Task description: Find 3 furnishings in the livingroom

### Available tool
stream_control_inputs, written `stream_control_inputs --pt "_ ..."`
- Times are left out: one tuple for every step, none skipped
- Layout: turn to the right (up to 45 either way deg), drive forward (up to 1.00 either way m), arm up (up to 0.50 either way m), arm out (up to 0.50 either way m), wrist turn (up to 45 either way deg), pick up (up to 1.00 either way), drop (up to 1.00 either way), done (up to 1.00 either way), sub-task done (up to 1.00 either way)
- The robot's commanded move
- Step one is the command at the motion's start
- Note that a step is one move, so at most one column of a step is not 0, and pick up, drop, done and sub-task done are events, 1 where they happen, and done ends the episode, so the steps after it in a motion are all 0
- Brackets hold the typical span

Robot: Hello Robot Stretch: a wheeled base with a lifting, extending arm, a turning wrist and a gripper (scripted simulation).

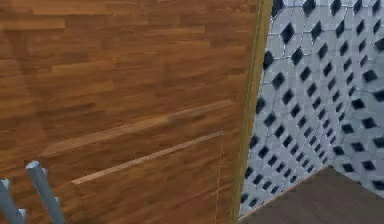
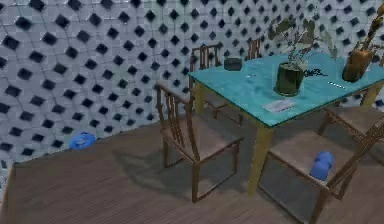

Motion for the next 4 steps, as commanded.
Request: stream_control_inputs --pt "45.0 0.00 0.00 0.00 0.0 0.00 0.00 0.00 0.00" --pt "15.0 0.00 0.00 0.00 0.0 0.00 0.00 0.00 0.00" --pt "0.0 0.15 0.00 0.00 0.0 0.00 0.00 0.00 0.00" --pt "39.0 0.00 0.00 0.00 0.0 0.00 0.00 0.00 0.00"
